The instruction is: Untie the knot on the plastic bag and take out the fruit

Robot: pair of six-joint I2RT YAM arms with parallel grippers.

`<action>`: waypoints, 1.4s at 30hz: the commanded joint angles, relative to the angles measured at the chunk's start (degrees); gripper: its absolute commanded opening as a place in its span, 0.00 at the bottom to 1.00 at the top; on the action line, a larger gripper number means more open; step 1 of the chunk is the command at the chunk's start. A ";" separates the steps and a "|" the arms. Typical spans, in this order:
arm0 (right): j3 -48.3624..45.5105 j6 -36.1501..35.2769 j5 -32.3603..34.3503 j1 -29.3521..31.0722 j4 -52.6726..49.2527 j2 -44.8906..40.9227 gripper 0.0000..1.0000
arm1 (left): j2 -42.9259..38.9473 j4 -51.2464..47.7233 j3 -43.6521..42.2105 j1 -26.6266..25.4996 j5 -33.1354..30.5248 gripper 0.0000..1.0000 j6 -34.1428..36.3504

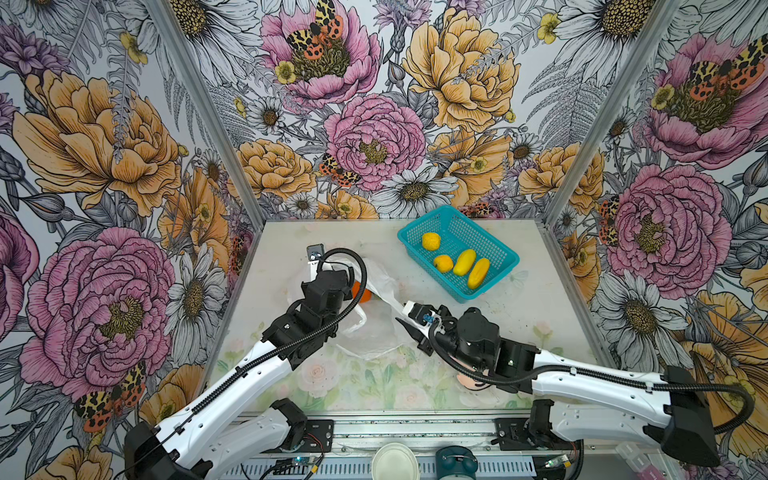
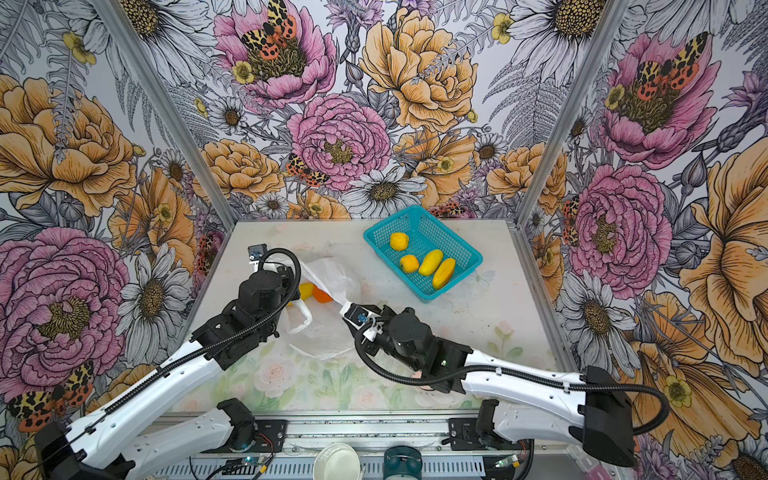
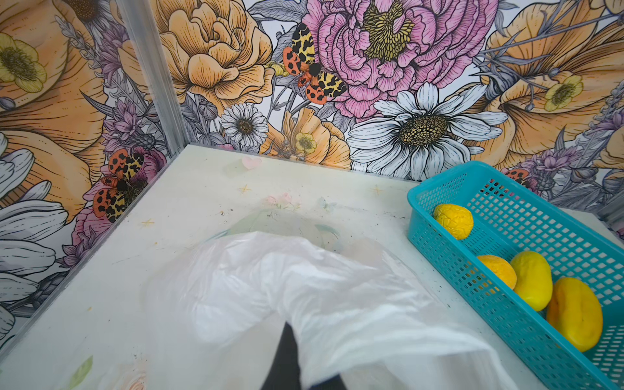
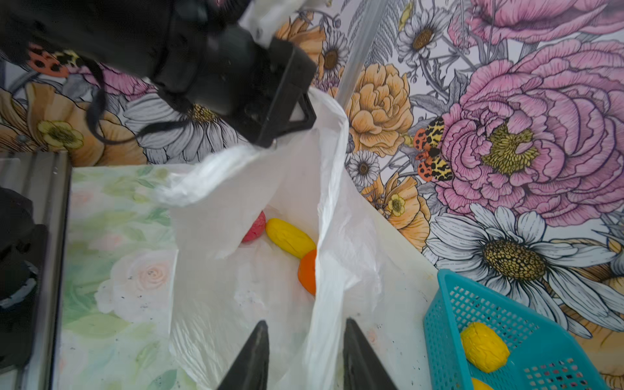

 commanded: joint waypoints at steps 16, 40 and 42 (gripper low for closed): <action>9.69 -0.55 -5.01 0.40 5.40 28.89 0.13 | -1.46 -0.29 -0.85 0.36 0.89 0.00 -0.44; 27.11 7.60 2.90 -4.86 0.89 51.69 0.26 | -1.63 -0.24 -0.82 0.33 1.25 0.00 -0.44; 30.72 8.65 5.50 -4.87 -1.59 54.73 0.27 | -1.55 -0.15 -0.85 0.34 1.33 0.00 -0.53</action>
